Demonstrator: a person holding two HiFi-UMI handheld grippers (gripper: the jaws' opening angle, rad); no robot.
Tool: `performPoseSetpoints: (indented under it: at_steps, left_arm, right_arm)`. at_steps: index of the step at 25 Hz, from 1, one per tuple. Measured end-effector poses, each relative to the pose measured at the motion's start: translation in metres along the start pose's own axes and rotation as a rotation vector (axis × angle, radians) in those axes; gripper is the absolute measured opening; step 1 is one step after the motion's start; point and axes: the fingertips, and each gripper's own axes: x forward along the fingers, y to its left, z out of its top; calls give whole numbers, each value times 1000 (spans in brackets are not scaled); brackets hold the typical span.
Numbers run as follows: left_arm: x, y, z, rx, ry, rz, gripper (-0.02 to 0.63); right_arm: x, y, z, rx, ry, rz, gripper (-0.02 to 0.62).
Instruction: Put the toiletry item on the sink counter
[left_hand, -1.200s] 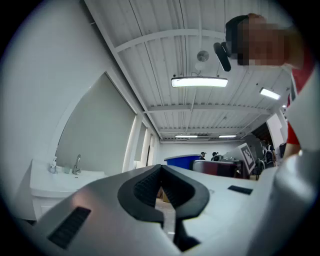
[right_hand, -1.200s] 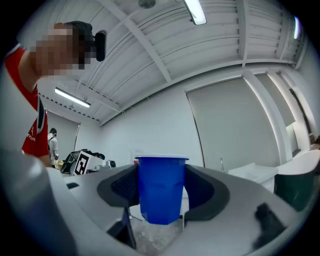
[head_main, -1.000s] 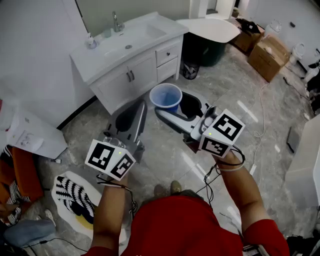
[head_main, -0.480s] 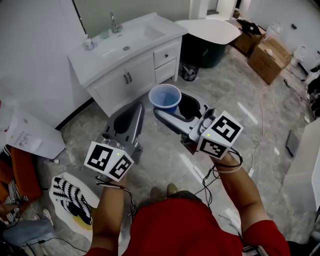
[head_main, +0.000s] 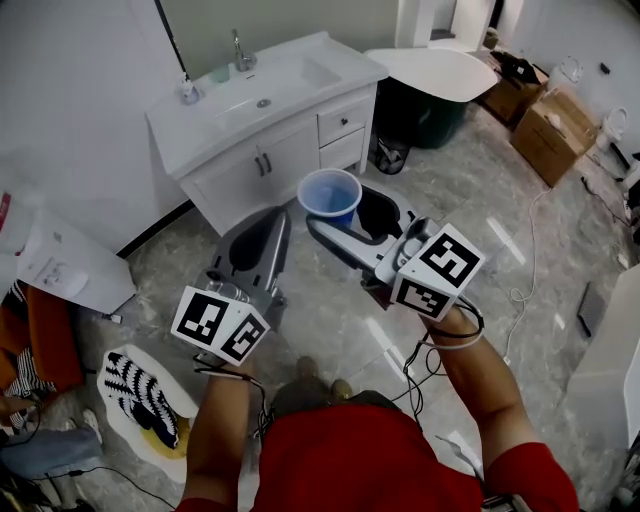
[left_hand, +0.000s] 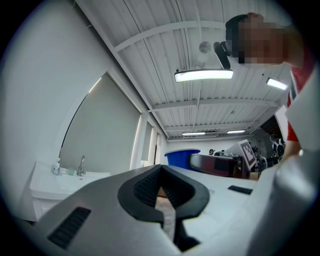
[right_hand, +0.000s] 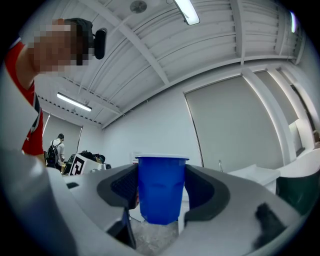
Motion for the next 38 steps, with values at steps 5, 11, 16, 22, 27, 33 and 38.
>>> performPoseSetpoints:
  at_steps: [5, 11, 16, 22, 27, 33, 38]
  left_arm:
    - [21, 17, -1, 4, -3, 0, 17]
    - [50, 53, -5, 11, -16, -12, 17]
    - [76, 99, 3, 46, -26, -13, 17]
    - [107, 160, 14, 79, -32, -33, 17]
    - [130, 200, 17, 78, -34, -50, 17]
    - [153, 233, 11, 52, -18, -56, 17]
    - [172, 251, 5, 46, -10, -57, 17]
  right_arm:
    - [14, -23, 0, -5, 1, 2, 288]
    - [42, -59, -3, -18, -3, -10, 288]
    - [85, -90, -2, -22, -18, -6, 288]
    - [142, -129, 1, -28, -38, -14, 288]
    - [177, -159, 1, -36, -42, -34, 288]
    - [203, -187, -3, -28, -25, -49, 288]
    - [215, -210, -7, -26, -25, -55, 288]
